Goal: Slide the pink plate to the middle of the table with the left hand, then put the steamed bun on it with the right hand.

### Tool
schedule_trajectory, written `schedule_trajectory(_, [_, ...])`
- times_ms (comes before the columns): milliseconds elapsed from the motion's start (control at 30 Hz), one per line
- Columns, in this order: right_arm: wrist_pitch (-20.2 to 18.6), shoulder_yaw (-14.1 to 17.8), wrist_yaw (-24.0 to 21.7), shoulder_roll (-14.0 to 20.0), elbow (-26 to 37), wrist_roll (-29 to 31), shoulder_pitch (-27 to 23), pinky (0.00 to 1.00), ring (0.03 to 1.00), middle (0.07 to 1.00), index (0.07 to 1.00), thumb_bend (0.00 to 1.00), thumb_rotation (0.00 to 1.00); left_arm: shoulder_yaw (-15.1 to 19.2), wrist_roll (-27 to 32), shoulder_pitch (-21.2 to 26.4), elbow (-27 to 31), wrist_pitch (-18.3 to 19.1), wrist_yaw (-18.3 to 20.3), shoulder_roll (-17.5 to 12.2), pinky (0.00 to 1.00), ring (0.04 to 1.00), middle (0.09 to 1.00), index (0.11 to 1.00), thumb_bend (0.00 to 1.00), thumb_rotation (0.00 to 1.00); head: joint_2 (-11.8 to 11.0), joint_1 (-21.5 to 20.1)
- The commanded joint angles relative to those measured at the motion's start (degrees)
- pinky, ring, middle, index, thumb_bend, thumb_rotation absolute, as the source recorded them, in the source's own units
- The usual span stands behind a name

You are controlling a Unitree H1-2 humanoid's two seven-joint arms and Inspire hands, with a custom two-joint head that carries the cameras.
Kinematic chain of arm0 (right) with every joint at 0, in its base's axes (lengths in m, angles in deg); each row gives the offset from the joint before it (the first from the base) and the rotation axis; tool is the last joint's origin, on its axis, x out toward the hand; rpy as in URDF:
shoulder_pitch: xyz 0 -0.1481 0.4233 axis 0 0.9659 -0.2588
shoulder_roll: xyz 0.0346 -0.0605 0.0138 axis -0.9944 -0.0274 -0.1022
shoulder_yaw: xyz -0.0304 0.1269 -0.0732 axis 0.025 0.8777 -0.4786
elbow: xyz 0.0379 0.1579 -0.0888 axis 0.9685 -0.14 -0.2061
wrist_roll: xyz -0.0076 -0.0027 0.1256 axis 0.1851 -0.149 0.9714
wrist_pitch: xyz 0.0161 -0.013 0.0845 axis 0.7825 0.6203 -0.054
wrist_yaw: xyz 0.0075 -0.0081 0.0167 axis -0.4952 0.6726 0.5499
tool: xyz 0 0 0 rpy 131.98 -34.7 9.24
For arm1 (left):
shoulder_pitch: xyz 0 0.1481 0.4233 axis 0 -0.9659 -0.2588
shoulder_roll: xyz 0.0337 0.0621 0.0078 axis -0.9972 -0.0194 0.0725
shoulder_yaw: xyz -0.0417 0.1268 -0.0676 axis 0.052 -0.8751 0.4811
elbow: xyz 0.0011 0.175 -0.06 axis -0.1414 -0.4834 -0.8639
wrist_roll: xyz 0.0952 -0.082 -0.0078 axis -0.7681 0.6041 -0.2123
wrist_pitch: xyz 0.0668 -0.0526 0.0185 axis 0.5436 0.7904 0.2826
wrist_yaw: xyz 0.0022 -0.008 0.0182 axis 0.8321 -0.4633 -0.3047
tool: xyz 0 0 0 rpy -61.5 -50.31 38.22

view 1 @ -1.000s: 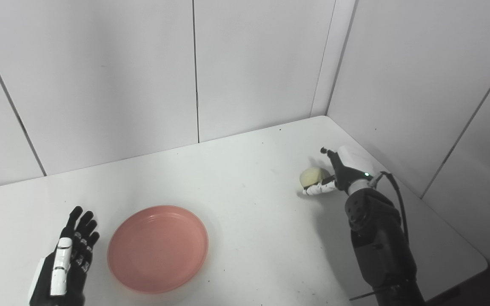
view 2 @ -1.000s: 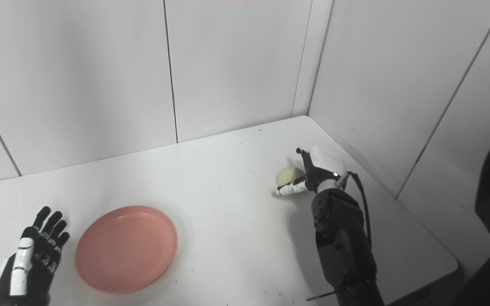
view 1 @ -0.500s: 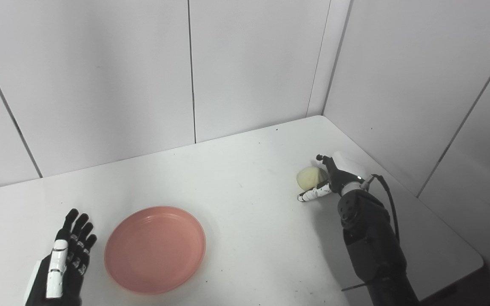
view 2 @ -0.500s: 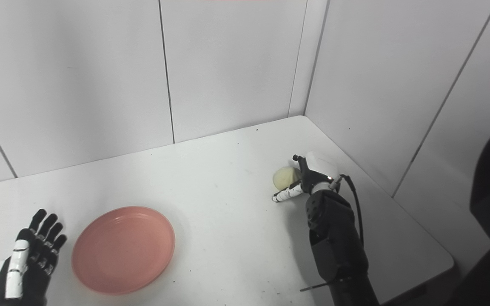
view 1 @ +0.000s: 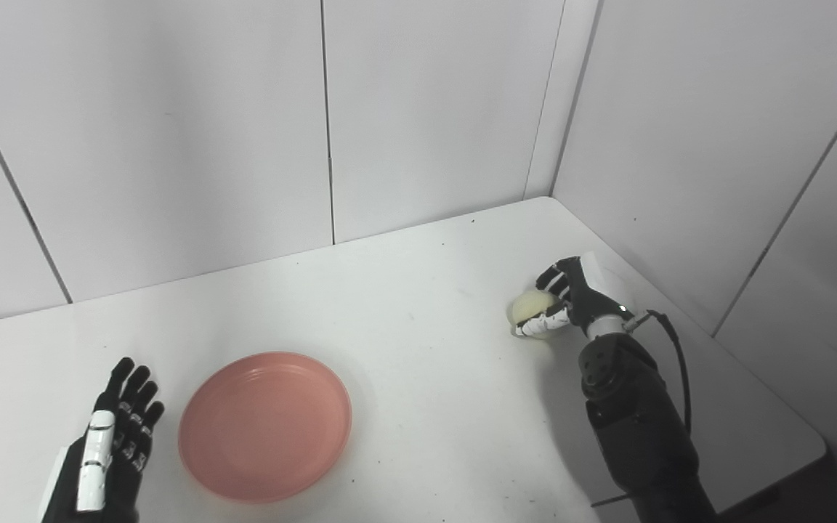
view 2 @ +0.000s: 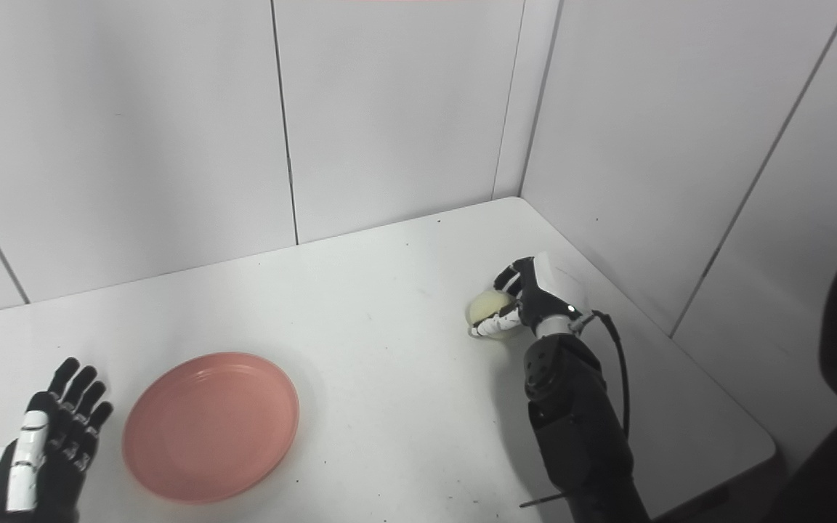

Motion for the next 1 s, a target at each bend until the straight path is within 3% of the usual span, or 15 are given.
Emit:
schedule_trajectory(0, [0.4,-0.2,2.0,2.2,1.4,0.7,-1.2,0.38,0.424,0.452,0.518,0.53,0.0,-0.2,-0.7,-0.5,0.8,1.5,-0.8,0.3,1.0,0.997,0.974,0.929,0.59,0.85,0.1,0.4])
schedule_trajectory(233, [0.9,-1.5,2.2,3.7,2.4,3.3,-0.8,0.35,0.396,0.449,0.52,0.53,0.0,-1.3,-0.8,-0.5,0.2,0.2,-0.2,0.8,1.0,1.0,0.997,0.951,0.58,0.86,0.3,4.8])
schedule_trajectory(300, [1.5,-1.9,2.4,4.4,2.6,4.5,-0.6,0.39,0.402,0.461,0.509,0.53,0.0,-1.8,-1.1,-0.6,0.1,-0.4,-0.1,1.0,1.0,1.0,1.0,0.957,0.57,0.87,0.5,7.1])
schedule_trajectory(333, [2.0,-2.1,2.2,4.5,3.3,5.8,-0.4,0.39,0.403,0.462,0.508,0.53,0.0,-2.1,-1.5,-0.8,0.6,0.1,-0.6,1.5,1.0,1.0,1.0,0.958,0.57,0.87,0.6,10.2])
schedule_trajectory(367, [2.2,-2.2,2.0,4.7,3.9,6.7,-0.3,0.37,0.394,0.448,0.516,0.53,0.0,-2.3,-1.7,-0.9,1.0,0.6,-1.1,1.8,1.0,1.0,1.0,0.959,0.56,0.87,0.6,10.2])
schedule_trajectory(500, [4.6,-3.1,-0.1,4.9,8.8,12.7,0.9,0.33,0.372,0.42,0.52,0.52,0.0,-3.5,-3.9,-1.3,1.0,0.1,-3.4,4.1,1.0,1.0,1.0,0.972,0.52,0.89,0.8,18.1])
schedule_trajectory(600, [6.5,-4.3,-0.4,5.0,11.0,14.9,1.7,0.32,0.366,0.433,0.511,0.52,0.0,-3.9,-4.6,-1.3,0.8,-0.3,-4.4,5.5,1.0,1.0,1.0,0.981,0.49,0.9,0.8,20.5])
schedule_trajectory(733, [9.6,-6.9,-1.7,4.3,14.7,18.0,2.5,0.3,0.352,0.445,0.51,0.52,0.0,-4.1,-6.0,-0.9,-1.5,-3.4,-4.8,6.7,1.0,1.0,1.0,0.997,0.49,0.9,0.6,23.8])
schedule_trajectory(967, [6.9,-11.8,-5.6,1.7,21.8,21.0,3.4,0.33,0.389,0.467,0.504,0.52,0.0,-3.9,-6.6,0.0,-4.0,-6.0,-5.4,8.0,1.0,1.0,1.0,1.0,0.5,0.92,0.5,27.4])
